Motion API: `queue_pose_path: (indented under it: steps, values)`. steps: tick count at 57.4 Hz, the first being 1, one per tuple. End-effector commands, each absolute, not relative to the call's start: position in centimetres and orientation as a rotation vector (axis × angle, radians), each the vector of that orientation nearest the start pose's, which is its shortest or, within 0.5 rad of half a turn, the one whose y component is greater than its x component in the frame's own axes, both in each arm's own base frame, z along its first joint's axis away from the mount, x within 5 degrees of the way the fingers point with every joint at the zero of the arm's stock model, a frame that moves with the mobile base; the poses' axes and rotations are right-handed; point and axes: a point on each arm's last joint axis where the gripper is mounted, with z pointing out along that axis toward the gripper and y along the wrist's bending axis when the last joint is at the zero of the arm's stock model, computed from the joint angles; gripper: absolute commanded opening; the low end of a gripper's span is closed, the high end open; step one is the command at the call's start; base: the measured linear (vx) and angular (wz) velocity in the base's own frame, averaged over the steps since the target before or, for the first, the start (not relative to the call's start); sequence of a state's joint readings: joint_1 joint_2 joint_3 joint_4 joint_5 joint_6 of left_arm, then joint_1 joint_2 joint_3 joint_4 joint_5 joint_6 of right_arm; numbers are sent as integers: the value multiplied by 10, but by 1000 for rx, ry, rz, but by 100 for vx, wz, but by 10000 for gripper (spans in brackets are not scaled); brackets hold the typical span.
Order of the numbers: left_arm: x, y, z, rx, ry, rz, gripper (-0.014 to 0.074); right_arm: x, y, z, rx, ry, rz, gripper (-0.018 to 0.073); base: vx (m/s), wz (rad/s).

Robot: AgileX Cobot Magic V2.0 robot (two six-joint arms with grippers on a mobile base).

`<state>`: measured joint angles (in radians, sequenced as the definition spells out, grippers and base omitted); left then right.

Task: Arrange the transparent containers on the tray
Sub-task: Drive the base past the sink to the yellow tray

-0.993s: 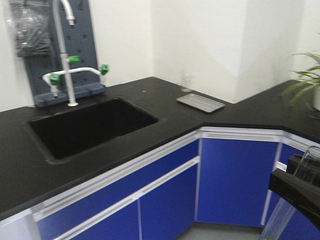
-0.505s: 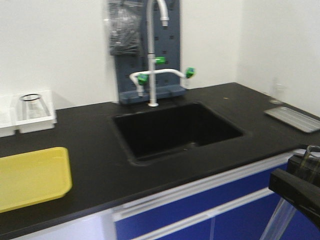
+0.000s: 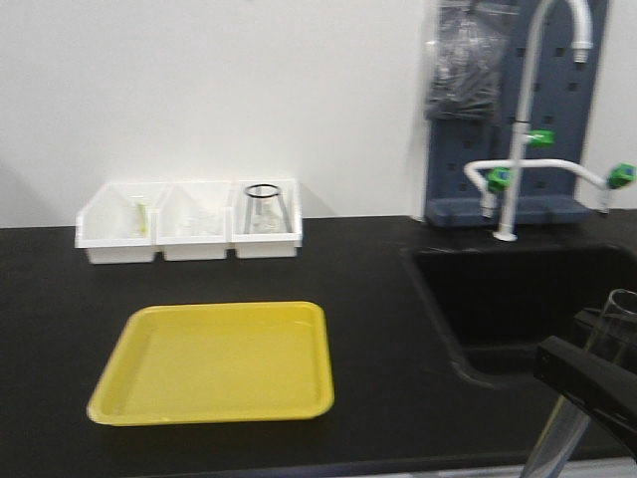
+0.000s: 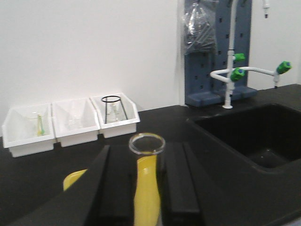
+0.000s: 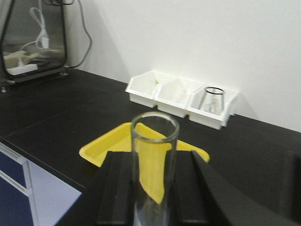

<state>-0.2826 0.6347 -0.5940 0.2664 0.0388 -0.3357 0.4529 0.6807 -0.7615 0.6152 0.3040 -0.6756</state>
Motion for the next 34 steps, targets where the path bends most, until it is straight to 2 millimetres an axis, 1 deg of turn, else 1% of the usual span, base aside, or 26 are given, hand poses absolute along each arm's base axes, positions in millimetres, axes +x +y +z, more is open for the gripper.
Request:
queue_pose_path:
  steps: [1, 10, 18, 34]
  values:
    - [127, -39, 376, 156, 1439, -315, 111, 118, 70, 402, -506, 1496, 404, 82, 20, 55]
    - [127, -39, 376, 156, 1439, -315, 111, 118, 70, 402, -506, 1496, 404, 82, 20, 47]
    - [127, -39, 376, 156, 1439, -315, 111, 118, 70, 402, -506, 1496, 404, 82, 22, 34]
    - [127, -39, 376, 156, 1439, -315, 111, 118, 70, 402, -506, 1496, 404, 82, 26, 15]
